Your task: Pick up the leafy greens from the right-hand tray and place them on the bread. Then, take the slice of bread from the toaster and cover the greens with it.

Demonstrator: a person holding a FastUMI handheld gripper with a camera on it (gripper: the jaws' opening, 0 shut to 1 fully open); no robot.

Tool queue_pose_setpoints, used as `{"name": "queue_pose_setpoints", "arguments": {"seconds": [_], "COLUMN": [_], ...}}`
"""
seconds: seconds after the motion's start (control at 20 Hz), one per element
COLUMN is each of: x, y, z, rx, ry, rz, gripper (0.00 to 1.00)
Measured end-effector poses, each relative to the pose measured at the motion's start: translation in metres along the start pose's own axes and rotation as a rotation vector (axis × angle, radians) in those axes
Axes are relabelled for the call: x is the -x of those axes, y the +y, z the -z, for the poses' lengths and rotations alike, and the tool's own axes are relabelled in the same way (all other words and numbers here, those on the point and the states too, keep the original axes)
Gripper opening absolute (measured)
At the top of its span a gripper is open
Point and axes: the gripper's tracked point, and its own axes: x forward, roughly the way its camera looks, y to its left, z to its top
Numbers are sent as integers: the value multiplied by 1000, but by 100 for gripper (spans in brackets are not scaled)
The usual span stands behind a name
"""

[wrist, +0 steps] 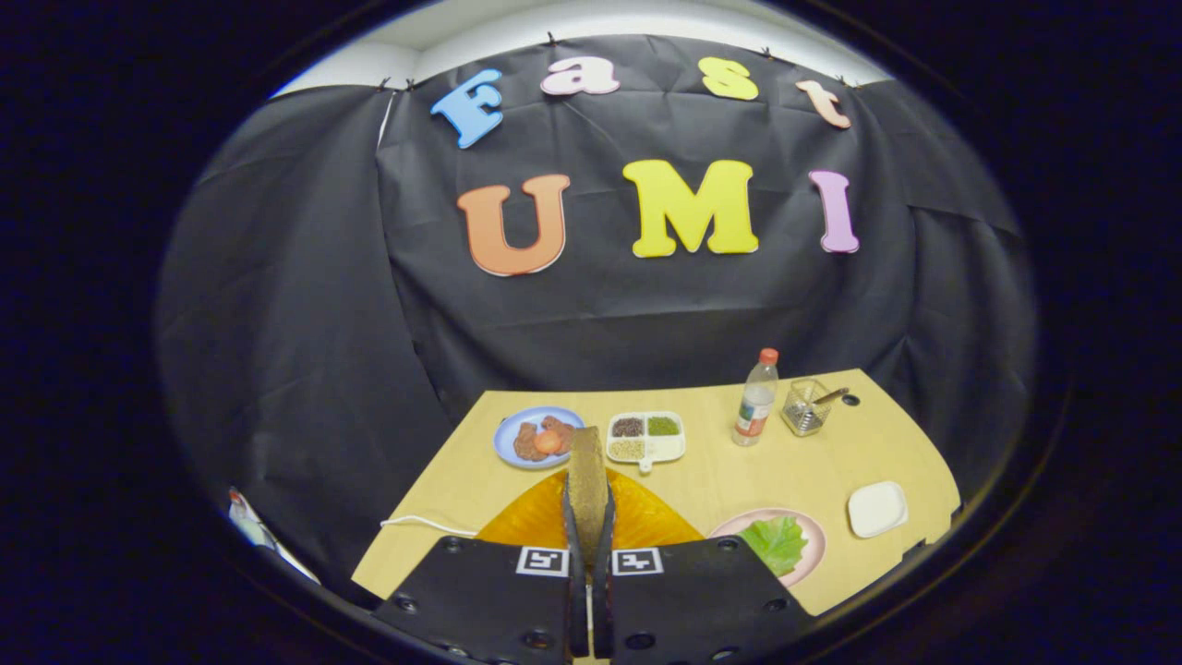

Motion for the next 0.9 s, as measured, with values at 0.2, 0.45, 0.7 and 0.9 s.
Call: {"name": "queue_pose_setpoints", "arguments": {"seconds": [0.2,0.45,0.7,0.9], "x": [19,3,-29,-55], "y": [-36,-96,-134,-160], "z": [-31,-9,49,104], "rx": [-32,-27,-48,-89], "ry": [-59,-56,25,106], "rz": [27,110,122,89], "gripper": [2,2,3,4]}}
